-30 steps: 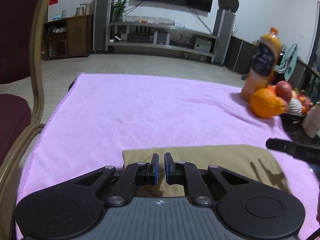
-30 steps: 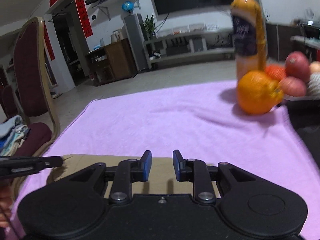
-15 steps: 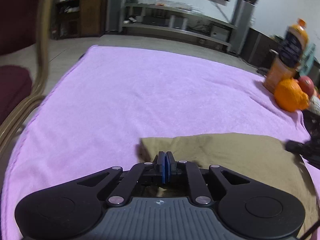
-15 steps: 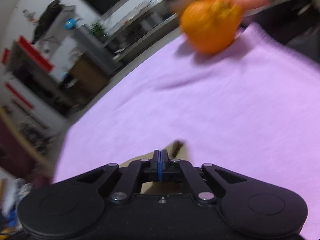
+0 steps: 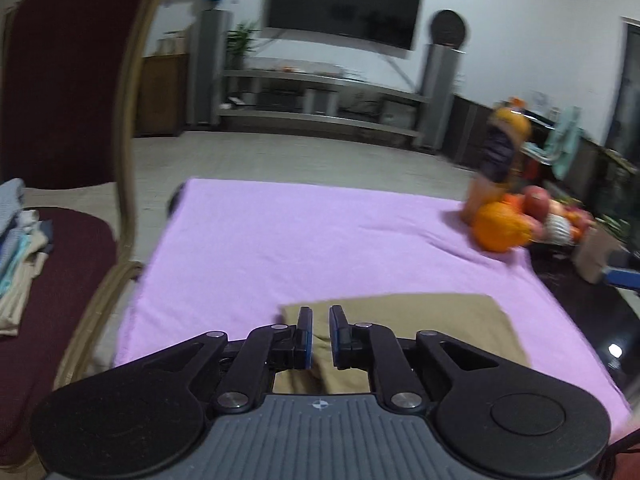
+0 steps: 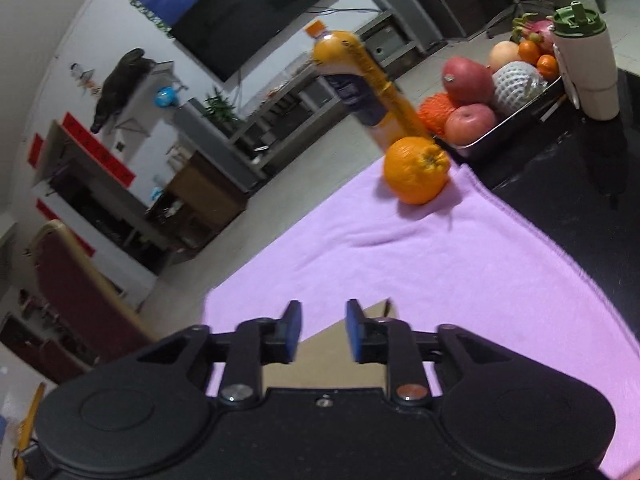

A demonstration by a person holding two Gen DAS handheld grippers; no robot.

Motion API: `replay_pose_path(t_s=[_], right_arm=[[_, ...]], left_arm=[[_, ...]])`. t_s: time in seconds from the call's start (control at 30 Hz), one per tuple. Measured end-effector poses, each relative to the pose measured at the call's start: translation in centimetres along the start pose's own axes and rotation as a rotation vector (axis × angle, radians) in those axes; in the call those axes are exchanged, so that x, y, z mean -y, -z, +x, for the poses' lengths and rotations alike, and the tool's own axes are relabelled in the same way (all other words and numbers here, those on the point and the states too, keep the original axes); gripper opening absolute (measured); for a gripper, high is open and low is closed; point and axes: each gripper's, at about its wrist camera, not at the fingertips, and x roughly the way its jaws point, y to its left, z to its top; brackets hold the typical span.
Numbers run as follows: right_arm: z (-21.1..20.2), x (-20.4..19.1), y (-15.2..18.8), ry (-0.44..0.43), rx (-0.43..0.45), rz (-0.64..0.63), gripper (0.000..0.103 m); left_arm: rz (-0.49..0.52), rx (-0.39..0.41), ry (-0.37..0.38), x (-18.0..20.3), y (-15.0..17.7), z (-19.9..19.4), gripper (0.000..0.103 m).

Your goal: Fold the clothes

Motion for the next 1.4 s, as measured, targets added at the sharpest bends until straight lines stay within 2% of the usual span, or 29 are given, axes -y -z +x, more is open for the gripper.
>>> replay_pose_path(t_s=[0.03,0.13,0.2,0.27,0.37,0.43,0.5,0.53,0.57,0.63,0.8,0.83,0.9,0.97,1.0,1.03,1.1,1.13,1.17,1.23,1.33,1.4], right_arm=[[-0.2,-0.1,1.1,-0.006,-0.012,0.008,0.041],[2.0,0.1,5.0,-0.024,-0.112,0.040,0.042],[4.5,0.2,7.7,-0.038,-0.199,0.041,0.039],[6.9,0.3,9.5,-0.074,-0.267,0.051,0.027],[9.8,0.6,10.7,-0.150,-0.329,0.108,0.026],[11.9,1.6,11.1,-0.194,-0.373,0.194,0.026],[13.4,3.0,11.4,-0.197,-0.403,0.275,0.026],[14.0,3.8,11.5,-0.186,-0.414,0.300,0.024],[14.3,4.5,11.5,-0.174,-0.421,0.316,0.013],[14.2,5.8,11.4,-0.151,-0.422,0.324,0.003],[9.7,8.6,10.3,-0.068,-0.302,0.359,0.002],[8.5,8.8,10.2,-0.049,-0.278,0.361,0.005],[6.0,8.2,10.1,-0.015,-0.226,0.315,0.014],[4.2,7.0,10.2,-0.035,-0.181,0.264,0.030],[3.7,6.4,10.3,-0.058,-0.170,0.252,0.031],[3.4,5.9,10.6,-0.090,-0.170,0.253,0.033],[3.8,4.8,11.6,-0.136,-0.197,0.264,0.044],[4.3,4.4,12.1,-0.152,-0.220,0.272,0.052],[4.9,4.2,12.7,-0.163,-0.251,0.281,0.055],[6.3,4.3,14.0,-0.160,-0.299,0.315,0.055],[8.1,5.0,14.9,-0.132,-0.326,0.389,0.055],[8.8,5.6,15.3,-0.116,-0.327,0.445,0.055]], left_arm=[[0.007,-0.013,0.022,0.4,0.6,0.0,0.012],[0.022,-0.074,0.009,0.9,2.4,2.1,0.011],[0.021,-0.105,0.005,1.0,3.2,3.4,0.011],[0.017,-0.108,0.013,0.9,3.5,4.0,0.011],[0.020,-0.135,0.017,1.0,4.0,5.8,0.010],[0.020,-0.200,-0.011,0.9,5.0,7.3,0.008],[0.038,-0.250,-0.047,0.6,5.8,8.5,0.010],[0.052,-0.255,-0.049,0.6,6.0,8.5,0.011],[0.068,-0.258,-0.049,0.6,6.0,8.3,0.012],[0.056,-0.268,-0.041,0.0,6.1,7.7,0.012],[0.051,-0.333,-0.144,-1.4,6.6,5.2,0.012],[0.051,-0.347,-0.164,-1.8,6.9,4.5,0.012],[0.001,-0.293,-0.126,-2.4,6.8,2.6,0.012],[-0.050,-0.227,-0.081,-2.9,6.6,0.9,0.015],[-0.067,-0.197,-0.065,-3.0,6.3,0.5,0.019],[-0.084,-0.168,-0.051,-3.0,6.0,0.1,0.023],[-0.109,-0.118,-0.021,-2.8,5.6,-0.2,0.022],[-0.106,-0.098,0.000,-2.4,5.3,-0.1,0.022],[-0.078,-0.088,0.015,-1.5,5.1,0.4,0.020],[-0.015,-0.074,0.044,0.4,4.8,1.7,0.017],[0.109,-0.110,0.018,2.8,5.1,4.3,0.014],[0.136,-0.180,-0.016,3.3,5.8,6.2,0.011]])
